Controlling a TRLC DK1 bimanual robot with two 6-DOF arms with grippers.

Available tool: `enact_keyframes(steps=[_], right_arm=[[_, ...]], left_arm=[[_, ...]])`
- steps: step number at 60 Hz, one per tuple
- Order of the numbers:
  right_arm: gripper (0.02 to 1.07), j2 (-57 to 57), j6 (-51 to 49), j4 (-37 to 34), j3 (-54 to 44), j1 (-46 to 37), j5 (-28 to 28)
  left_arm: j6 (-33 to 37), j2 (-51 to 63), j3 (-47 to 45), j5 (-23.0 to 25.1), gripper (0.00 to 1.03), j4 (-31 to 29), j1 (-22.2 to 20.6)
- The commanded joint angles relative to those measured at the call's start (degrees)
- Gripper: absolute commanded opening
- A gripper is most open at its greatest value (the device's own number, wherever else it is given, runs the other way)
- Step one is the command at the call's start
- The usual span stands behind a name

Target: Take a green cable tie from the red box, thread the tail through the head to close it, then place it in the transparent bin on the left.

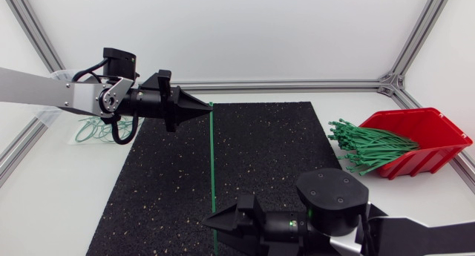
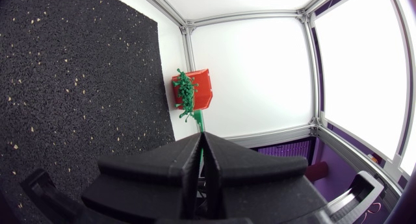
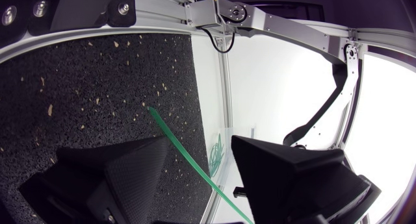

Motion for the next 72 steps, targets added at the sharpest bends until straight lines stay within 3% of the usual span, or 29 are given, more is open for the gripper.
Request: enact_keyframes(steps=[1,14,50,56,63,72], right_arm=[[0.43,0.40,-1.22,0.83,-1.99,-0.25,-1.34],[0.20,0.84,-2.09,2.41,-2.51,-0.42,-2.40],[0.20,1.99,-2.09,3.90,-0.93,-3.59,-2.05],[0.22,2.69,-2.18,3.90,-0.76,-3.50,-1.87],[0.36,3.83,-2.18,4.25,-0.49,-4.12,-1.52],[0.45,3.92,-2.18,4.25,-0.23,-4.20,-1.08]], left_arm=[[-1.51,1.57,1.61,0.99,0.04,0.39,0.46],[-1.68,1.66,1.79,0.99,0.04,0.39,0.11],[-2.04,0.52,1.17,1.34,0.04,0.39,-0.33],[-2.12,0.34,1.17,1.34,0.04,0.39,-0.42],[-2.21,0.08,1.17,1.43,0.04,0.30,-0.42],[-2.21,-0.01,1.00,1.52,0.04,0.30,-0.42]])
